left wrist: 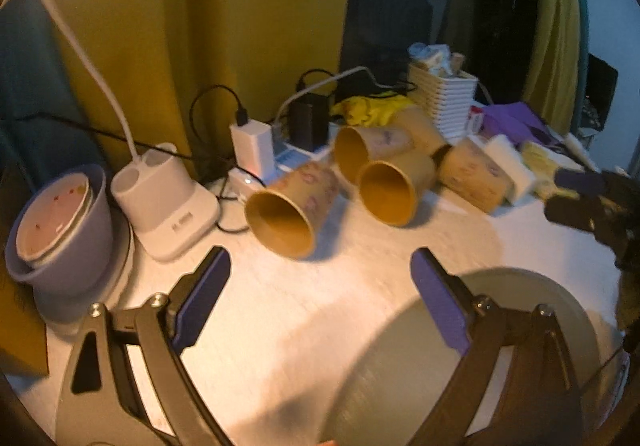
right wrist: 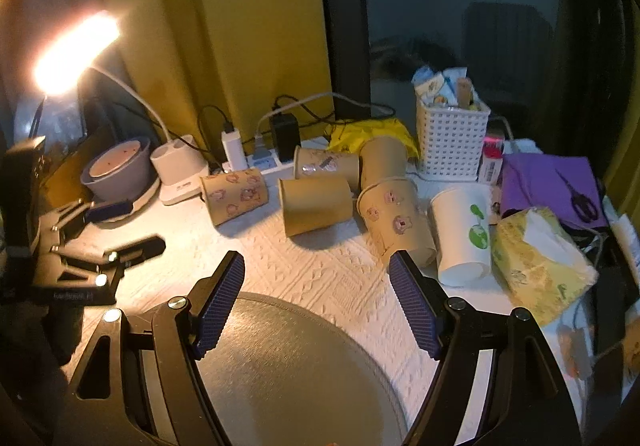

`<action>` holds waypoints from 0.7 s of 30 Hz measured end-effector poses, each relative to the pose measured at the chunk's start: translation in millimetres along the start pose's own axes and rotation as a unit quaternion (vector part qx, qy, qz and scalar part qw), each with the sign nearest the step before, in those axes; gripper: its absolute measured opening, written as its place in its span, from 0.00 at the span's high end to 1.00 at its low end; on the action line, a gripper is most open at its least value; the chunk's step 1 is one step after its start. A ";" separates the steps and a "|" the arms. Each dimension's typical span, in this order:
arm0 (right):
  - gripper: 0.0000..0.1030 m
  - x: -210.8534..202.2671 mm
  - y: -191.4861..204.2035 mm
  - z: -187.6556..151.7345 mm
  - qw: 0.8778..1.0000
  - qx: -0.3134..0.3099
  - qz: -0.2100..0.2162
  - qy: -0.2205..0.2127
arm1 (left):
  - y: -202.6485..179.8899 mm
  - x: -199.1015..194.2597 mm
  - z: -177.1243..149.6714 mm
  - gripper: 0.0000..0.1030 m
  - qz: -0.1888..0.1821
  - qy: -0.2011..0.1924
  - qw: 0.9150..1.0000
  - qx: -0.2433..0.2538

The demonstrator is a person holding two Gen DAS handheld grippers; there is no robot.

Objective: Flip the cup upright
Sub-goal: 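Move the right tool toward the tan paper cups lying on their sides, then grasp the pink-printed tan paper cup by its body with the right gripper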

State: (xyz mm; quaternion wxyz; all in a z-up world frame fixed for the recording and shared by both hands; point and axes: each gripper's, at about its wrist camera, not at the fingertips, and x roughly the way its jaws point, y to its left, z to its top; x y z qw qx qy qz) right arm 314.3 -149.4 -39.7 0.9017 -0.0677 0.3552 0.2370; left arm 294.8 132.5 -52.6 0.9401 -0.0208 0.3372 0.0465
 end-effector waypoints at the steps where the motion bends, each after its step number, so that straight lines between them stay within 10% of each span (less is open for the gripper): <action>1: 0.25 7.5 -2.6 1.1 1.000 0.004 0.001 0.006 | 2.9 5.7 3.7 0.10 0.003 -0.001 1.000 0.000; 21: 0.25 73.4 -25.8 5.0 0.997 0.049 0.033 0.043 | 18.6 116.7 29.8 0.11 -0.008 0.048 0.998 0.044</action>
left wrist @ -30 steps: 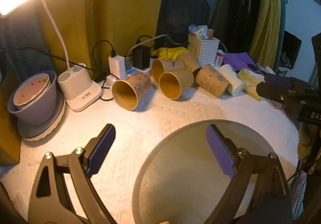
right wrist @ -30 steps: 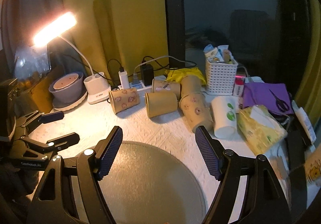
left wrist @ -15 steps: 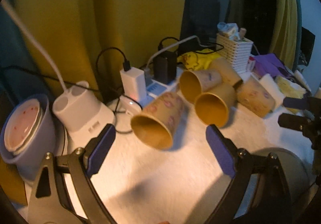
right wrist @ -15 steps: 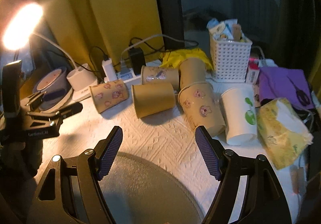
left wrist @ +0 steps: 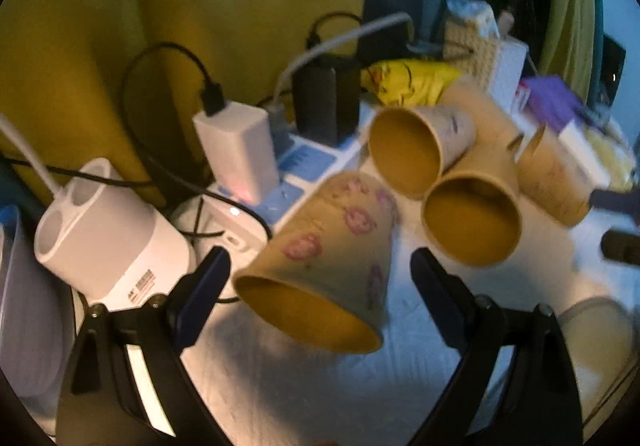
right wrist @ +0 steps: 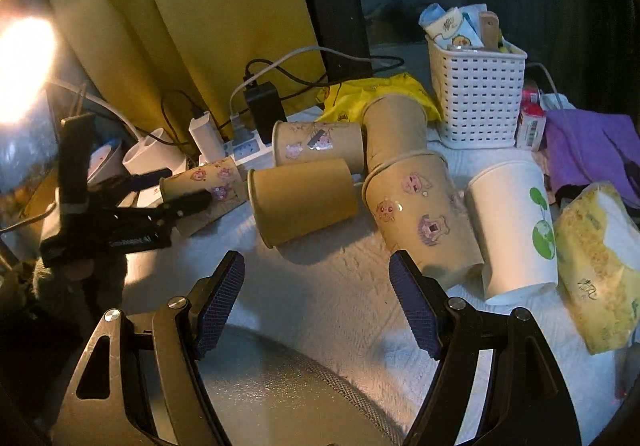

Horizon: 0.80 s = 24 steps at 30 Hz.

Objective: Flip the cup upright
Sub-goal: 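Grasp the pink-printed tan paper cup by its body with the right gripper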

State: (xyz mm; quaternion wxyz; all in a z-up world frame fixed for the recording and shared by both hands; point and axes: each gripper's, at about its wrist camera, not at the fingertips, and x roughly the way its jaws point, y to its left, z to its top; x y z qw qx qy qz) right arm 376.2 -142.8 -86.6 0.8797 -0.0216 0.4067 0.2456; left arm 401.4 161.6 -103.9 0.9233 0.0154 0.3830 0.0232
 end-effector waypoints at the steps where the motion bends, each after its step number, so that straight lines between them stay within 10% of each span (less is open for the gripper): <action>1: 0.25 0.2 -1.4 0.0 1.000 0.003 0.000 0.000 | -2.4 1.2 -1.5 0.11 0.003 0.001 1.000 0.006; 4: 0.25 -0.9 -3.0 0.3 1.000 0.008 0.000 0.000 | -6.6 3.9 -4.2 0.25 0.006 0.008 1.000 0.015; 24: 0.25 -65.9 17.6 -23.4 1.000 -0.003 -0.009 -0.026 | -42.5 -115.0 -35.9 0.27 -0.054 -0.025 0.998 -0.007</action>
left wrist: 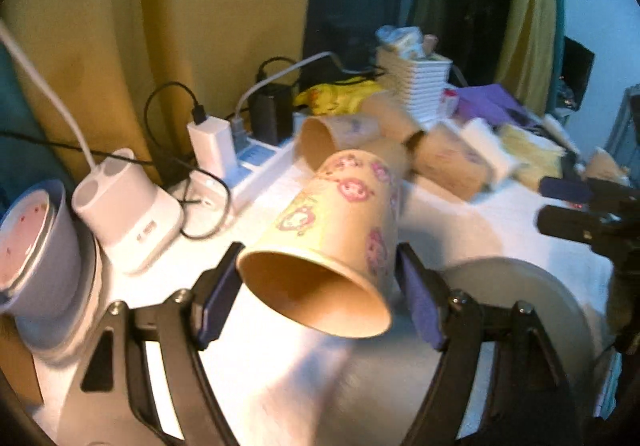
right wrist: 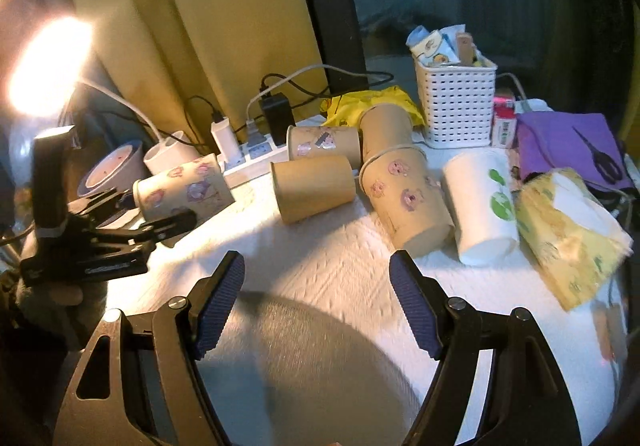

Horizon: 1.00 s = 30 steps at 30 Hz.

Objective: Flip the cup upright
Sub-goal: 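Grasp the pink-printed tan paper cup by its body with the right gripper, then lift the held cup and carry it over the grey mat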

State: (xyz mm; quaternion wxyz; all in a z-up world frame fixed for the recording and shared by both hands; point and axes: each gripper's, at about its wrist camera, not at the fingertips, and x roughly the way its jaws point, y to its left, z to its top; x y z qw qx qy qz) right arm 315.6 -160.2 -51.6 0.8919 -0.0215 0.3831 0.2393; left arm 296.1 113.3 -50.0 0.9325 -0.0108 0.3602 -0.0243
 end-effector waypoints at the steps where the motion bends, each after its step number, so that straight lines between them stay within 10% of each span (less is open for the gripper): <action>1: 0.25 -5.9 1.1 -3.6 1.000 0.001 -0.001 -0.001 | -5.9 -7.8 -5.2 0.27 -0.007 0.000 1.000 -0.001; 16: 0.25 -89.0 -3.2 -90.2 0.999 0.029 -0.029 0.016 | -114.0 -65.8 -84.7 0.27 -0.120 0.023 0.992 0.011; 30: 0.25 -97.7 -44.2 -139.2 0.996 0.066 -0.042 0.041 | -163.5 -50.9 -107.7 0.27 -0.135 0.064 0.987 0.066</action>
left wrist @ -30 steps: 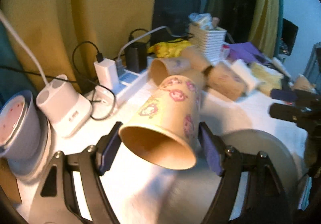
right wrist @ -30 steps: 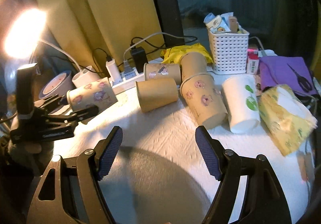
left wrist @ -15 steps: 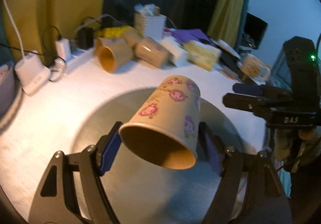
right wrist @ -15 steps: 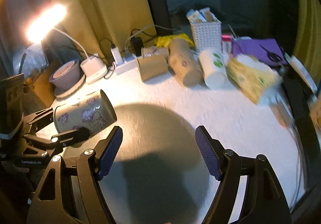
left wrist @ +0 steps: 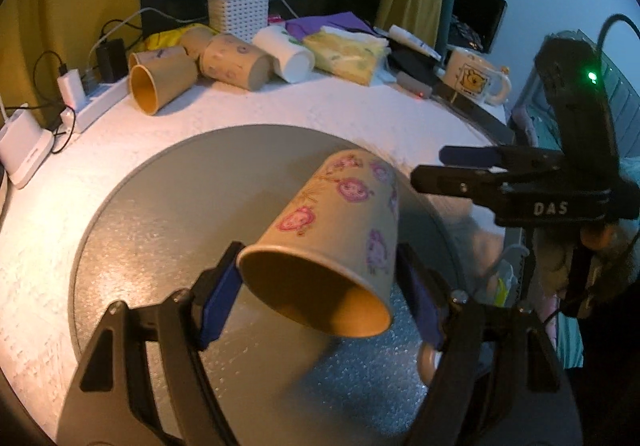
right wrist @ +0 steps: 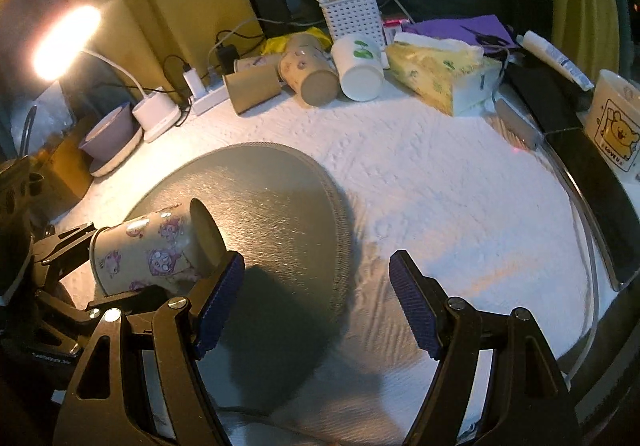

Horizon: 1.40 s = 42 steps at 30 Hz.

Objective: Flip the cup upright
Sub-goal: 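Lift the held cup and carry it over the grey mat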

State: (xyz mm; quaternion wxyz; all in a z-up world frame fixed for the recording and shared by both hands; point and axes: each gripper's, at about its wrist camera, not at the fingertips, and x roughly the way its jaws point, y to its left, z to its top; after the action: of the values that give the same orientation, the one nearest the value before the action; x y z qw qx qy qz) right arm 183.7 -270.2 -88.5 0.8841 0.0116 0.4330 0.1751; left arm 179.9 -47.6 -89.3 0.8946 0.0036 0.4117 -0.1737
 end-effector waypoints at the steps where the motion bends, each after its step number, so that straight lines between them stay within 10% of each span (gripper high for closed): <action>1: 0.25 2.6 -0.8 1.3 1.000 -0.003 0.001 0.001 | 0.4 1.6 -0.2 0.27 0.000 0.002 1.000 0.000; 42: 0.25 -2.7 90.2 -18.6 0.980 -0.188 0.038 0.062 | 43.1 -66.0 -65.7 0.19 0.047 0.004 0.995 -0.084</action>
State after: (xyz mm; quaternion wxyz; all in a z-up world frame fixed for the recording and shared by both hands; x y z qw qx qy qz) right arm 140.8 -188.8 -82.5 0.8348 -0.1489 0.4455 0.2873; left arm 105.5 23.1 -90.0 0.8971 -0.0519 0.4281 -0.0961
